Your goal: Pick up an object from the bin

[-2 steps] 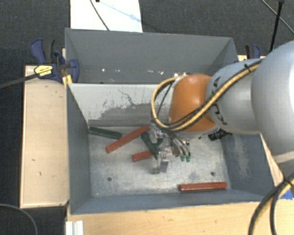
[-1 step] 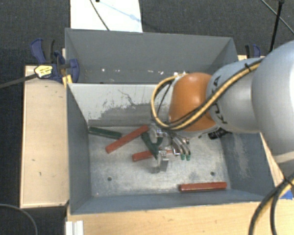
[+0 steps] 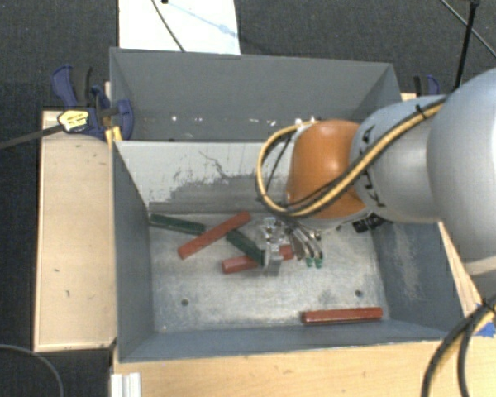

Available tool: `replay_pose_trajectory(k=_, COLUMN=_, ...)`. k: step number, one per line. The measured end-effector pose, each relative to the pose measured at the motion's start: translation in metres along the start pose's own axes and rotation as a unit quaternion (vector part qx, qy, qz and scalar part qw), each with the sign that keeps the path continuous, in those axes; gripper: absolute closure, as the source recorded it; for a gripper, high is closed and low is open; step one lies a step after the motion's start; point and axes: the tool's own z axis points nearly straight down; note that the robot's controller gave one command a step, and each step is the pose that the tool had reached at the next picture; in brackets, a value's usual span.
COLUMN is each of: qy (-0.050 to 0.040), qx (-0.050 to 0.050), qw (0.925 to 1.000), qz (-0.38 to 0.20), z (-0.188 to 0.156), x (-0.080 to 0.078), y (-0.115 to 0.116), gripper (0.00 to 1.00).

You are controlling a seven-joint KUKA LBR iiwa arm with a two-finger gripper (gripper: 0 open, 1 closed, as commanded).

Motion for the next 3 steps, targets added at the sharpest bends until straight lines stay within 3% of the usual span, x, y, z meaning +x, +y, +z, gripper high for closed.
replay_pose_trajectory(k=1, qy=0.0034, qx=0.000, qw=1.0000, qz=0.000, z=-0.007, x=-0.003, y=0.000, gripper=1.00)
replay_pose_trajectory(k=3, qy=0.0024, qx=-0.001, qw=1.0000, qz=-0.002, z=-0.123, x=-0.008, y=0.000, gripper=1.00)
